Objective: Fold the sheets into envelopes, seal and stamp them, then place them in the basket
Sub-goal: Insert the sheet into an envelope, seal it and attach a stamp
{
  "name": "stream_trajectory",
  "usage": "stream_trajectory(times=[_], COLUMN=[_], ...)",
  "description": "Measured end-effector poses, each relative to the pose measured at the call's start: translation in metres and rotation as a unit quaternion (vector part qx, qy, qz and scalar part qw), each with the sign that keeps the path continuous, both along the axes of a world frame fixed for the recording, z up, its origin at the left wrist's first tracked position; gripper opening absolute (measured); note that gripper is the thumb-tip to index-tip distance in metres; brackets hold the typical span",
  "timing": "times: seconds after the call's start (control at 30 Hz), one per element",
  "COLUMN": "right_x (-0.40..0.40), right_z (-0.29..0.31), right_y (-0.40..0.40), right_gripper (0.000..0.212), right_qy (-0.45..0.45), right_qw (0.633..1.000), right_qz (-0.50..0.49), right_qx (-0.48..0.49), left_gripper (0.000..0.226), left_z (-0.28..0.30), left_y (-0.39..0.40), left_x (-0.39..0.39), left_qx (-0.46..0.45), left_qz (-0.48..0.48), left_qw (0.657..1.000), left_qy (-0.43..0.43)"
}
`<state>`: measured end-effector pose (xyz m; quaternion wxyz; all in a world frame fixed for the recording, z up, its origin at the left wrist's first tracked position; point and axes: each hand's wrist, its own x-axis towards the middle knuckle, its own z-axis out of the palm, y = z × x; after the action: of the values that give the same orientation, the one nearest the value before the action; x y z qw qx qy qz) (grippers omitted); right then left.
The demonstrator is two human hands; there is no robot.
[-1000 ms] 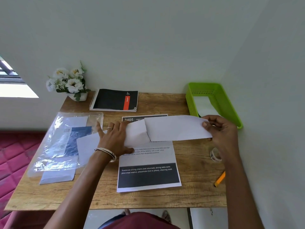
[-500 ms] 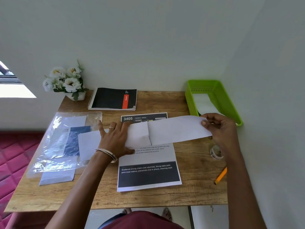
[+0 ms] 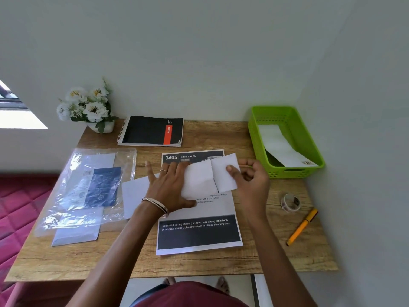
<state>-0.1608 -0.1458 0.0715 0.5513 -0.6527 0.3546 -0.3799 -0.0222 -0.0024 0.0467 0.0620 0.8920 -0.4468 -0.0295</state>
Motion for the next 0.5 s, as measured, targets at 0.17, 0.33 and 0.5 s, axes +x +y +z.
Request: stream_trajectory(times=[0.17,0.33,0.5], right_x=[0.004,0.004,0.004], right_z=[-0.014,-0.013,-0.012], right_y=[0.014,0.024,0.025], right_gripper=[0.027,0.041,0.063], right_qy=[0.086,0.157,0.229], right_qw=[0.985,0.978,0.954], right_qz=[0.080,0.109,0.189], right_qx=[-0.124,-0.089,-0.045], left_gripper=[0.105,0.105,0.103], left_z=[0.000,0.003,0.005], left_y=[-0.002,-0.001,-0.003], left_x=[-0.006,-0.007,-0.012], left_qx=[-0.013,-0.016,-0.009], left_qz=[0.003,0.006,-0.005], left_qw=[1.000,1.000,1.000], left_qy=[0.012,0.016,0.011])
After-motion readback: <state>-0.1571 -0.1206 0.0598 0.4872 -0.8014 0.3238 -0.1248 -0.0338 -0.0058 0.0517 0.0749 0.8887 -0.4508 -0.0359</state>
